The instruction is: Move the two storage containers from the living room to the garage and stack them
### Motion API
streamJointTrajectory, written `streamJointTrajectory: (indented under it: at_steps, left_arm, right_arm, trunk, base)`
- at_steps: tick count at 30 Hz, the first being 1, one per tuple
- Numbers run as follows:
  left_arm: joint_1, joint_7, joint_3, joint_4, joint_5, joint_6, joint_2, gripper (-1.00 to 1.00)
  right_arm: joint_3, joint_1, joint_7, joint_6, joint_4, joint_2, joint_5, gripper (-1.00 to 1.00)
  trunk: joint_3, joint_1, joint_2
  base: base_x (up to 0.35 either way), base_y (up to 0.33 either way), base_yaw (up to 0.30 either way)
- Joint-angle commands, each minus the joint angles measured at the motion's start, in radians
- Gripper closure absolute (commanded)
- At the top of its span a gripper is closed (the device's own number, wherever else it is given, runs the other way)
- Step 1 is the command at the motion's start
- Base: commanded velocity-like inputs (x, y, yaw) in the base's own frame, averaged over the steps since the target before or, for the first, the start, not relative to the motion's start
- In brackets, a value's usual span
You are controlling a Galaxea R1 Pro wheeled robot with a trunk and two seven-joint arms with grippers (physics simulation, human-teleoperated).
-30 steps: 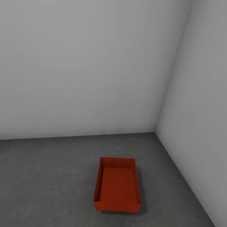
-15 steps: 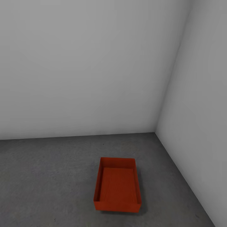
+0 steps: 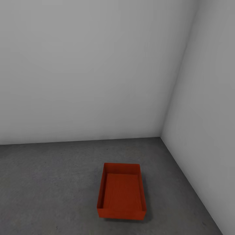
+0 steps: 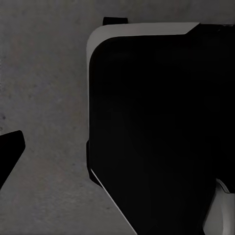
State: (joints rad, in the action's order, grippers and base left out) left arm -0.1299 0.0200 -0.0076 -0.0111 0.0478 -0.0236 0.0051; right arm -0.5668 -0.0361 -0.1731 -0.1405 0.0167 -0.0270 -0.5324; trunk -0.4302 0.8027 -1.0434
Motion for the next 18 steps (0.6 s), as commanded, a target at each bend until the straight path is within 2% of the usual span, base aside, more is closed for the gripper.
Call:
streamJointTrajectory:
  at_steps: [1,18]
  left_arm:
    - [-0.001,0.002,-0.001,0.001,0.005,-0.002,0.0,-1.0]
    - [0.0,0.002,0.001,0.001,0.008,-0.002,-0.006,-1.0]
  right_arm:
    - [-0.008,-0.001,-0.002,-0.004,0.002,-0.001,-0.009,-1.0]
    - [-0.008,-0.001,-0.002,-0.005,0.002,-0.001,-0.006,-1.0]
  trunk:
    - [-0.001,0.0,-0.001]
    - [-0.001,0.0,-0.001]
  base:
    - [0.0,0.0,0.0]
    - [-0.008,0.005,0.0]
